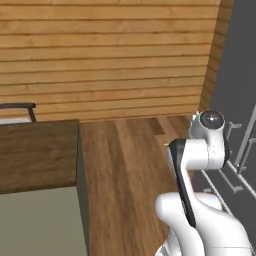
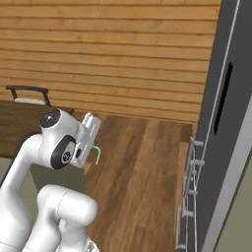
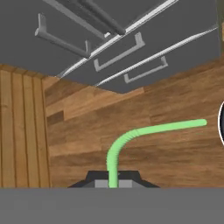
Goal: Take a straw from the drawer in front and place it inside the glass cup on the dining counter.
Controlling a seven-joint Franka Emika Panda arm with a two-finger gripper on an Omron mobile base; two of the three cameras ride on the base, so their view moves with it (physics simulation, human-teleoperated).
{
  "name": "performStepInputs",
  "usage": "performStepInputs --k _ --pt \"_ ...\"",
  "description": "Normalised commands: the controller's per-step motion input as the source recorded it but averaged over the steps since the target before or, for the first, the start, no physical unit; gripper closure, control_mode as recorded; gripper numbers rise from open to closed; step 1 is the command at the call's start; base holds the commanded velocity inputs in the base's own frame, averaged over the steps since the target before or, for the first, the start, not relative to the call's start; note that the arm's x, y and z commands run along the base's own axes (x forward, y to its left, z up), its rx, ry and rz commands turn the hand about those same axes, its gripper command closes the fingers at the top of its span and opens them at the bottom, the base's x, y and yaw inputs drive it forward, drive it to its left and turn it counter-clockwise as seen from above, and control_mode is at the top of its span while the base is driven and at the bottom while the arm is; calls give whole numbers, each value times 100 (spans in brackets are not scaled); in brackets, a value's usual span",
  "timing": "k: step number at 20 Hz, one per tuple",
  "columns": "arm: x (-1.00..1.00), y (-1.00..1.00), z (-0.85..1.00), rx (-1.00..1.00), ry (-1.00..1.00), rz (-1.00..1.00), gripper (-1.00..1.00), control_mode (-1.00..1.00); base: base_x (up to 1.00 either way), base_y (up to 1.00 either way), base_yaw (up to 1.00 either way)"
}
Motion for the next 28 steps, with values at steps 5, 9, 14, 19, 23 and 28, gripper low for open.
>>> performStepInputs --k 5,9,14,19,23,28 --pt "0 0 0 0 0 0 100 100 100 0 10" --pt "0 0 0 0 0 0 100 100 100 0 14" --pt "0 0 0 0 0 0 100 100 100 -4 16" --pt "0 0 0 0 0 0 100 100 100 -9 22" --pt "0 0 0 0 0 0 100 100 100 -6 27" --pt "0 0 0 0 0 0 100 100 100 -10 45"
